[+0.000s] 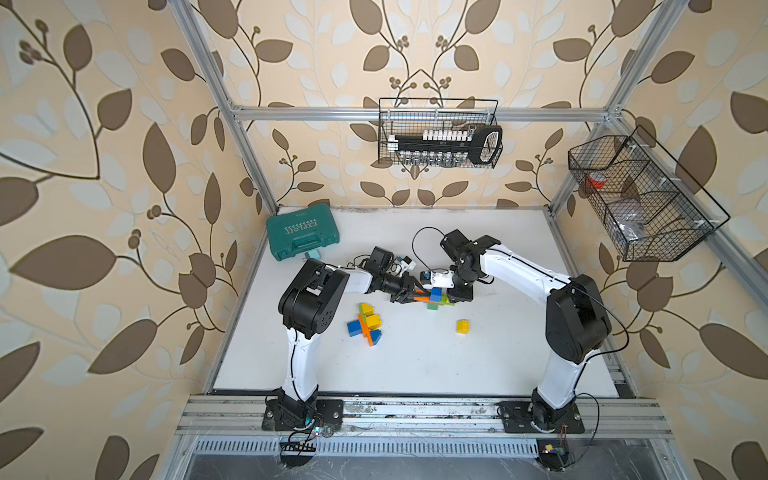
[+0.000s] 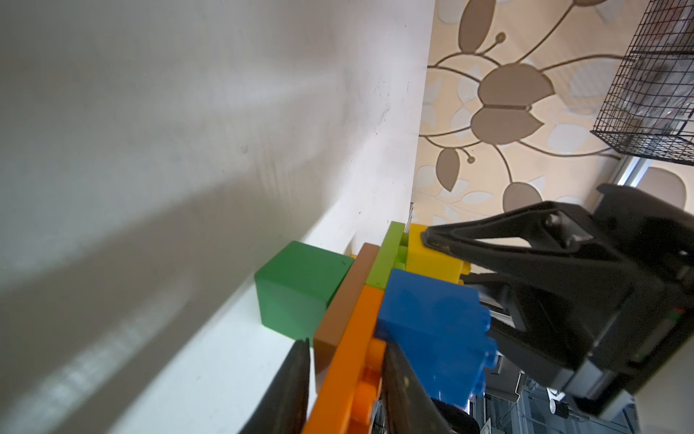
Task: Assemble a fork with lego
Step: Assemble the lego brick with the lego brick.
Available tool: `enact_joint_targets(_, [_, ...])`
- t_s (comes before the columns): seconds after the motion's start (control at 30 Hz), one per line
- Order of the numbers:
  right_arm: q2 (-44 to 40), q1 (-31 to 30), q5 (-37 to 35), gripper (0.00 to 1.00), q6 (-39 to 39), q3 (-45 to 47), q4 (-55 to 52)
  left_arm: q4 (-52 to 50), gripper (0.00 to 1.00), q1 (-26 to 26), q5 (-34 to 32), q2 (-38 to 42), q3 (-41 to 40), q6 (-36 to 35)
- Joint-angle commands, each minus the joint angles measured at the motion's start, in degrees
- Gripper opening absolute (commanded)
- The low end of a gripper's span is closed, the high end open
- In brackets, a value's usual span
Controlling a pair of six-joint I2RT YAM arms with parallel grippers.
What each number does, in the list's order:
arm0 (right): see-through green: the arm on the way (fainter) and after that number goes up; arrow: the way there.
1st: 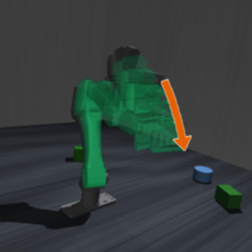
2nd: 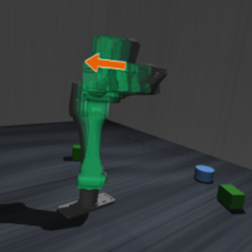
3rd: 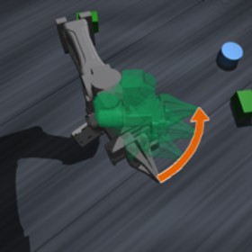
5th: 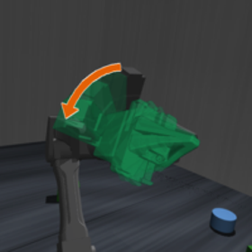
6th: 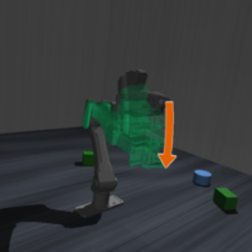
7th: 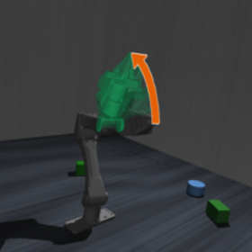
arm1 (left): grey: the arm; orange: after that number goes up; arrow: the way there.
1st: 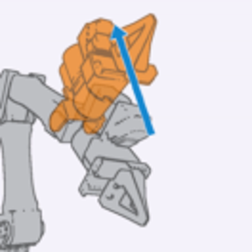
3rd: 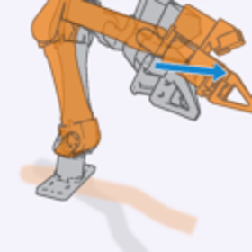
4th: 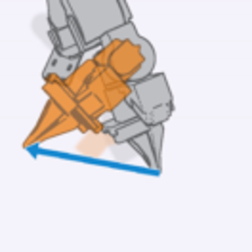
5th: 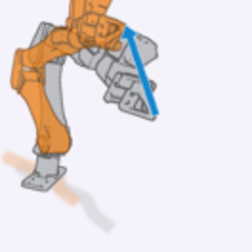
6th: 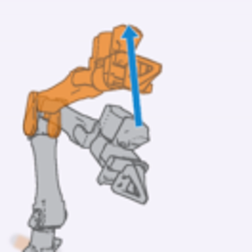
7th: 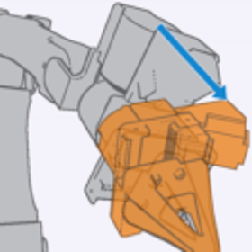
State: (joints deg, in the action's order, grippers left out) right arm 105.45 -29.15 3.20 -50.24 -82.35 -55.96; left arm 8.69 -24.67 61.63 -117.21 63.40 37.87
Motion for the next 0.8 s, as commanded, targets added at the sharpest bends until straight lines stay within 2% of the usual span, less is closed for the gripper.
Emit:
enact_joint_targets(0.0, [2.8, -0.5, -0.4, 0.0, 1.1, -0.6, -0.3, -2.2, 0.33, 0.5, -3.1, -1.5, -1.6, 0.3])
enact_joint_targets(0.43, [3.7, -2.5, -4.4, 0.0, 0.9, -0.8, 1.4, -1.6, 0.33, 0.5, -2.9, -1.7, -1.9, 0.5])
enact_joint_targets(0.77, [4.3, -2.6, -3.7, 0.0, 2.2, 0.1, 1.5, -1.8, 0.33, 0.5, -2.9, -1.8, -2.0, 0.4])
